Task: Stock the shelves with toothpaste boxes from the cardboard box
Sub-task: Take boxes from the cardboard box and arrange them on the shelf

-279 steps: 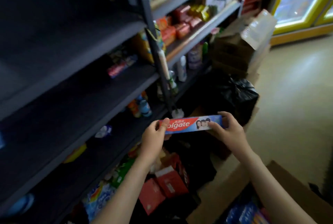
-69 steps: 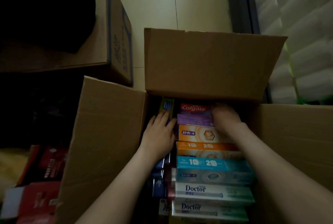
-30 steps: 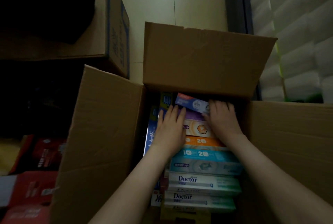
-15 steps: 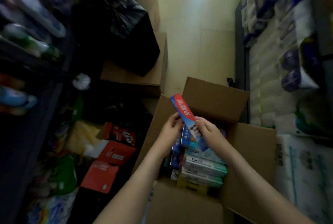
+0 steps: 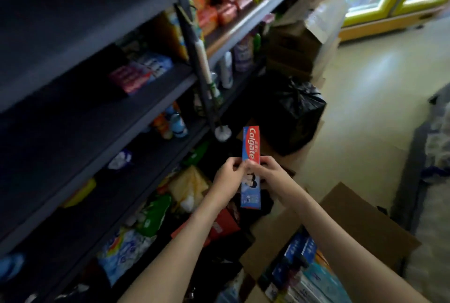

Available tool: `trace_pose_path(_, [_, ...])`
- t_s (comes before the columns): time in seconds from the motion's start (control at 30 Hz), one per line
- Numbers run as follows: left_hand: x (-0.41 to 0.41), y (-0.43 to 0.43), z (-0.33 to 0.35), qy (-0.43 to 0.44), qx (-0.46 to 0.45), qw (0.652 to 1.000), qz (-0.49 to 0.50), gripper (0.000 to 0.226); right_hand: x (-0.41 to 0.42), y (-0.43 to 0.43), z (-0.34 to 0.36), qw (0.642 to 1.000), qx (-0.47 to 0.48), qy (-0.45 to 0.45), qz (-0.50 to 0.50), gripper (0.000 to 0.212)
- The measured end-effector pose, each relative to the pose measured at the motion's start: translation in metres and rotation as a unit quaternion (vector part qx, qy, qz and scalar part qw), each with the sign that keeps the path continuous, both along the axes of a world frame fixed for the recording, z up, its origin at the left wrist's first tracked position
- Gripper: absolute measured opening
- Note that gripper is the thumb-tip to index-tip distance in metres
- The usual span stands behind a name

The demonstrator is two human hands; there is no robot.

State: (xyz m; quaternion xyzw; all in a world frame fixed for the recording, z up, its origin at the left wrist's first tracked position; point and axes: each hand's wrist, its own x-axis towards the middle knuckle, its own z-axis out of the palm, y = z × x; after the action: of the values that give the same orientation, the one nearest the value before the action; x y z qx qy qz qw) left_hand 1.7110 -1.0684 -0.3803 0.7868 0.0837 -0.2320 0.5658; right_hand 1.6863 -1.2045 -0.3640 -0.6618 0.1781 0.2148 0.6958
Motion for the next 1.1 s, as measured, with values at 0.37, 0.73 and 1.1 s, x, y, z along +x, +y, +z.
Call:
trace_pose_path(0.37, [0.055,0.191,0.081,-0.308,0.255,0.911,0.105,0.071,0.137,0.135,0.034,0.808,-0.354,-0.302,0.361,0.06])
trace_pose_path(0.73, [0.141,0.247,0.028,-0.26,0.243,0.898,0.261,0.038,0.242,0.222,0.015,0.656,-0.525,-0.474,0.264,0.06])
trace_pose_path(1.1, [0.243,0.223,0.001,-0.167,0.325,0.902,0.231,0.058,0.302,0.217,-0.025,0.716,-0.511,-0.386,0.28,0.073])
